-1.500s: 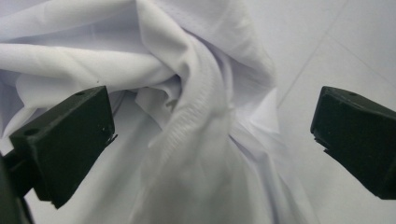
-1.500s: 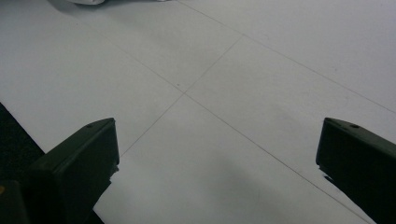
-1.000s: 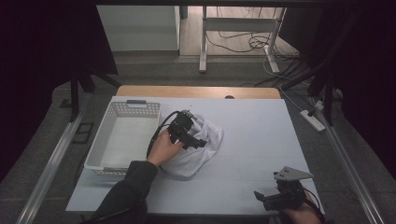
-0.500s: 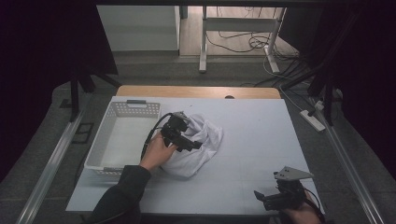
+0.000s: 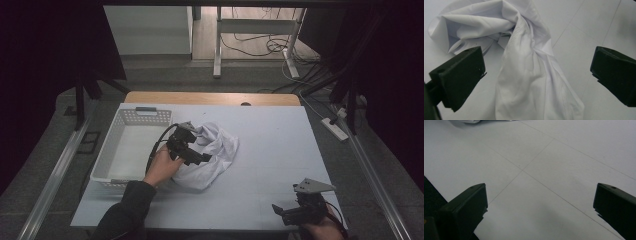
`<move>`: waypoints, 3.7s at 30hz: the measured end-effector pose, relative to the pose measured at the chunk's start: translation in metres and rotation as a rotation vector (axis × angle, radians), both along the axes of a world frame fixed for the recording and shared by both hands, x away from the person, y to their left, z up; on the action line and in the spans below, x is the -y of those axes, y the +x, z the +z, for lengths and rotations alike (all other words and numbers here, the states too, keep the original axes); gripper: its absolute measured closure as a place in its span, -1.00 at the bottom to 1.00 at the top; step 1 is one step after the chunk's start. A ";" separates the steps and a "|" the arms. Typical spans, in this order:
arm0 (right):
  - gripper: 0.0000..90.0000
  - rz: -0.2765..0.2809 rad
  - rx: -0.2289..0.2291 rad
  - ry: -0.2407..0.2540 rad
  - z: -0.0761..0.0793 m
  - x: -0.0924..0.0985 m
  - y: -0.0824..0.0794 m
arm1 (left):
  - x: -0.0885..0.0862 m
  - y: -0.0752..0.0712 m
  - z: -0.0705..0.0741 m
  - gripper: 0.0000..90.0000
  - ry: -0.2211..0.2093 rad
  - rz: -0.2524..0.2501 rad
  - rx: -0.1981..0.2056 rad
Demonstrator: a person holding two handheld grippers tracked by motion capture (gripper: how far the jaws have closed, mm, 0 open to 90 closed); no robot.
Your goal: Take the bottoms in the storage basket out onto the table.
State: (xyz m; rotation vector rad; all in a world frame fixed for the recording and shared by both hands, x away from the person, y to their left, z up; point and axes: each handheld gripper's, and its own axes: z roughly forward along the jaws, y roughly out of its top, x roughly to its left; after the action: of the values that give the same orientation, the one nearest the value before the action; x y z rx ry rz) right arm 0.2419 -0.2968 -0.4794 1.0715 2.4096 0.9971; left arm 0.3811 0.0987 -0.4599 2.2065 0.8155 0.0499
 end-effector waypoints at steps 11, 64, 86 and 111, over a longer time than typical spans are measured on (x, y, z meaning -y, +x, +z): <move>-1.00 -0.001 0.000 -0.001 0.000 0.000 0.000 | -0.008 -0.010 0.002 -1.00 -0.023 0.006 0.015; -1.00 0.003 0.007 0.012 0.001 0.001 -0.001 | -0.045 -0.041 0.001 -0.98 -0.052 0.066 0.033; -1.00 0.003 0.008 0.014 0.001 0.001 -0.001 | -0.052 -0.054 0.002 -0.97 -0.053 0.069 0.047; -1.00 0.002 0.009 0.014 0.001 0.001 -0.001 | -0.068 -0.068 0.001 -0.96 -0.073 0.107 0.052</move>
State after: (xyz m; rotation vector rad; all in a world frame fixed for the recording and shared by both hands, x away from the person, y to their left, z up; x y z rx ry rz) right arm 0.2411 -0.2981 -0.4787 1.0677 2.4003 1.0188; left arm 0.3133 0.1670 -0.4594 2.0835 0.8916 0.1275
